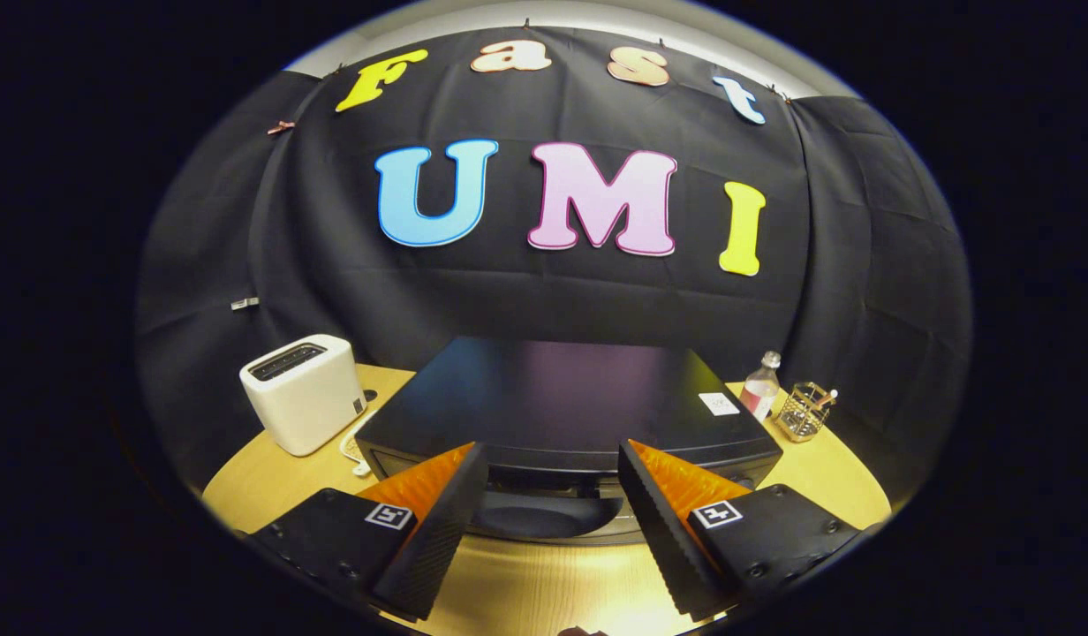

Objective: Open the toaster oven, put the food inside, and close the toaster oven door.

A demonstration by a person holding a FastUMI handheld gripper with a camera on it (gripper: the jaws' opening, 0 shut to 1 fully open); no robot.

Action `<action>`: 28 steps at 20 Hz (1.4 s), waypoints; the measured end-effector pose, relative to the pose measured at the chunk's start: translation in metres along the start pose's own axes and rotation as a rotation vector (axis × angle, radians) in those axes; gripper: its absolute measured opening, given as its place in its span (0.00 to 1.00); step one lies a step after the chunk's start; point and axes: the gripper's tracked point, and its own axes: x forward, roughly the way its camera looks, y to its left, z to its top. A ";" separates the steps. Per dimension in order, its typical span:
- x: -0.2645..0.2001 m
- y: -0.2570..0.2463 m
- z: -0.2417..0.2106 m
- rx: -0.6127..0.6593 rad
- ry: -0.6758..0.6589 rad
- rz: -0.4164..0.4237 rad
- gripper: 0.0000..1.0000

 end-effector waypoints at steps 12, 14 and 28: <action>-0.007 0.000 -0.020 0.026 0.084 0.008 0.97; -0.016 0.000 -0.026 0.018 0.089 0.007 0.97; -0.080 0.004 -0.099 -0.035 0.169 0.126 0.96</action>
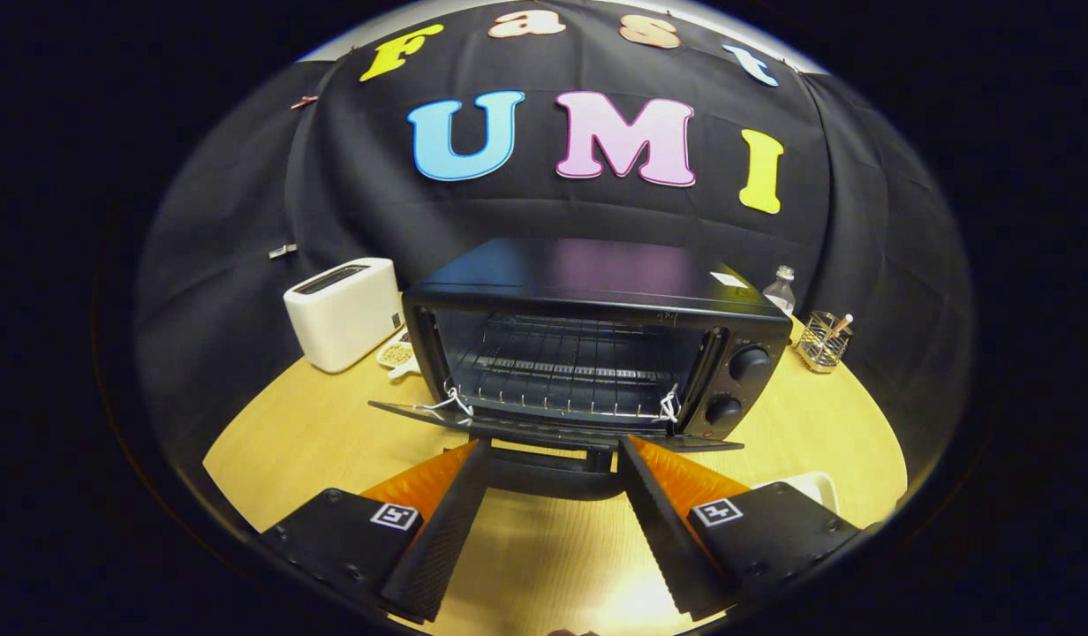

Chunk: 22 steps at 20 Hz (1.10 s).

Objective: Open the toaster oven, put the food inside, and close the toaster oven door.

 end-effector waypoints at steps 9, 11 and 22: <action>-0.009 -0.001 -0.061 0.041 0.149 0.065 0.97; -0.020 -0.002 -0.053 -0.010 0.111 0.093 0.99; -0.078 -0.113 -0.003 0.021 0.068 -0.036 0.98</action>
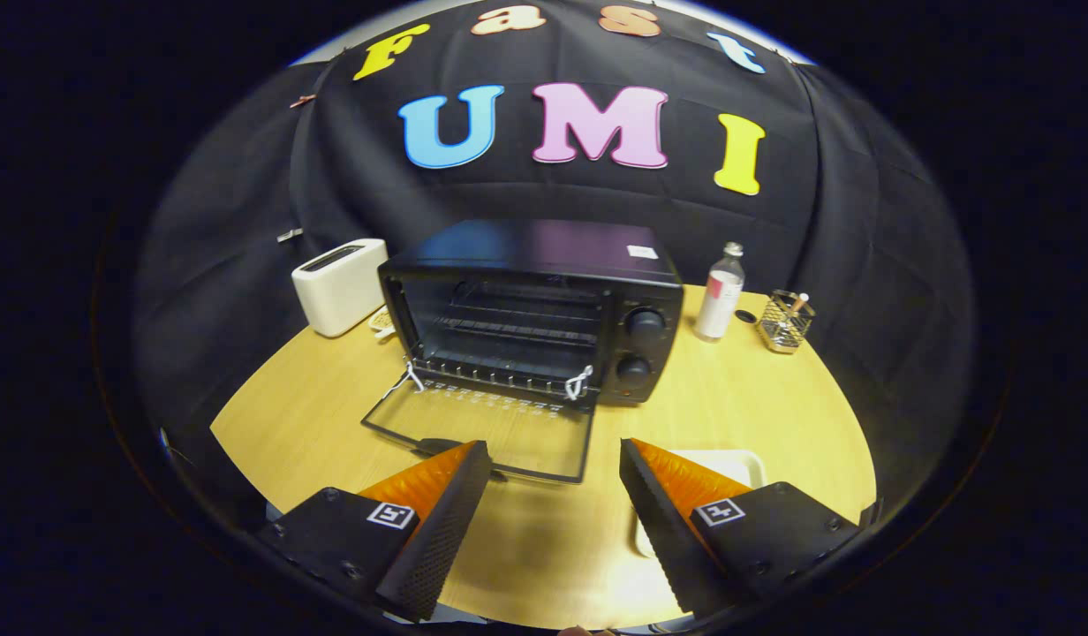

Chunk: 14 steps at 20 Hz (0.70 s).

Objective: Open the toaster oven, put the food inside, and close the toaster oven door.

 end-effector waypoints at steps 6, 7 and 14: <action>-0.012 -0.069 0.002 0.093 0.041 -0.027 0.98; -0.011 -0.077 -0.002 0.116 0.056 -0.021 0.99; 0.009 -0.123 -0.029 0.224 0.139 0.083 0.99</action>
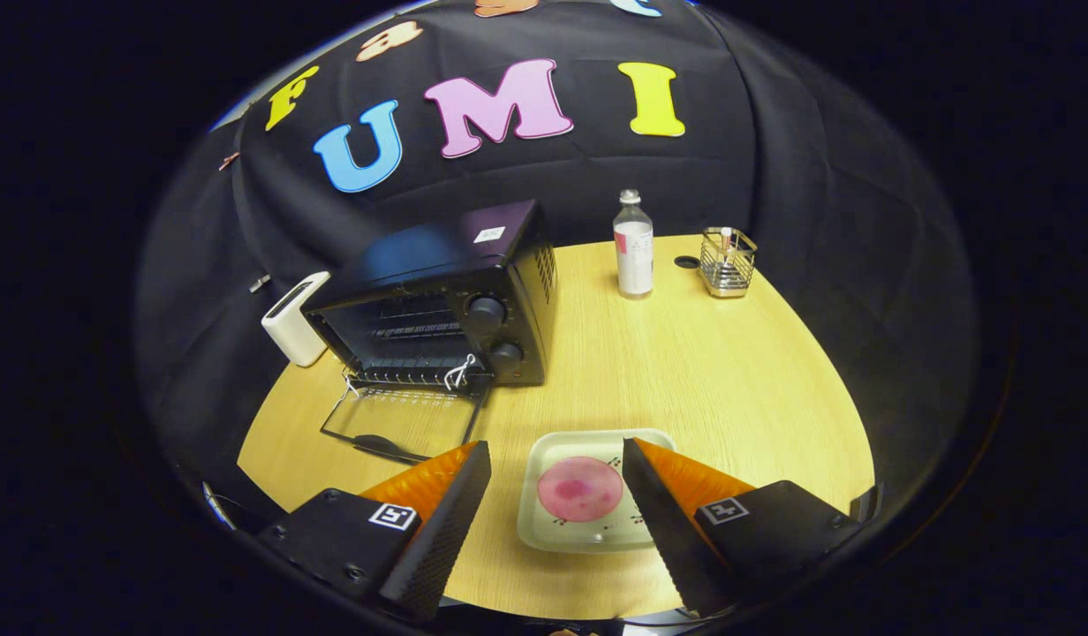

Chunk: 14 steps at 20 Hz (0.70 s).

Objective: Open the toaster oven, put the food inside, and close the toaster oven door.

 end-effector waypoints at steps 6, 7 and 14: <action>0.019 -0.055 -0.040 0.087 0.181 0.012 0.99; 0.021 -0.062 -0.048 0.104 0.215 0.022 0.99; 0.034 -0.087 -0.092 0.177 0.382 0.039 0.99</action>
